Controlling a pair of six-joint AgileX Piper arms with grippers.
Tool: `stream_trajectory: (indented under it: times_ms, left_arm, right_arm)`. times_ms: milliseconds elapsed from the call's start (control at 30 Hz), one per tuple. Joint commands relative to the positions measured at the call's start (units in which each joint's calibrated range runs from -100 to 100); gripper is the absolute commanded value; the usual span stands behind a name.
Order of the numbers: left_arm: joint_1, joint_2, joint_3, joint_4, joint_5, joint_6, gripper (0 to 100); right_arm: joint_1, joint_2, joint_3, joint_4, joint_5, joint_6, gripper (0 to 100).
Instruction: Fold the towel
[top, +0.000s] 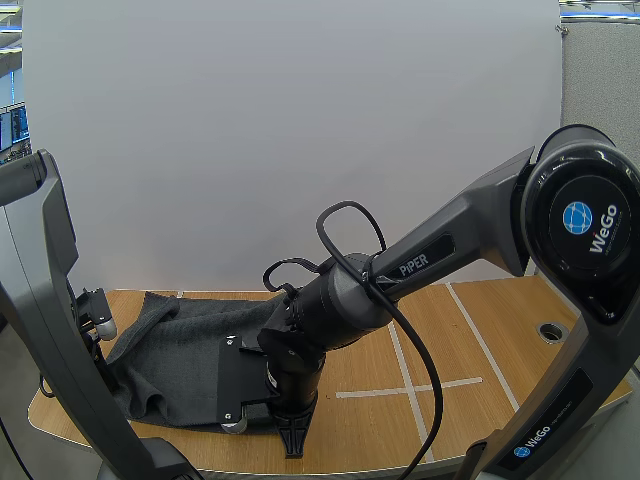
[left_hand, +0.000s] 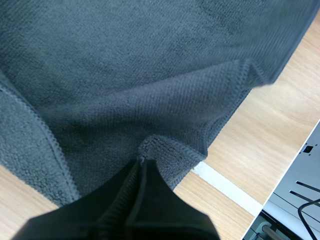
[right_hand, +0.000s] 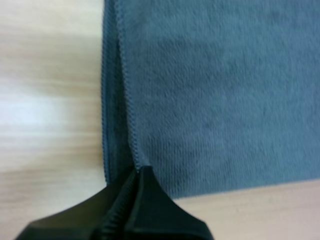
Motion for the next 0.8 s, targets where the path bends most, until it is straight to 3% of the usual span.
stream_trajectory:
  times_ms: [0,467,767]
  left_arm:
    - [0.07,-0.1,0.3,0.3,1.2,-0.3,0]
    - [0.07,0.0,0.3,1.5,1.2,-0.2,0]
    - [0.07,0.0,0.3,-0.1,1.2,-0.2,0]
  right_arm:
    - [0.1,-0.2,0.2,-3.6,3.3,3.3,0]
    - [0.1,-0.2,0.2,-10.4,8.8,12.7,0]
    - [0.1,-0.2,0.2,-11.5,8.7,14.3,0]
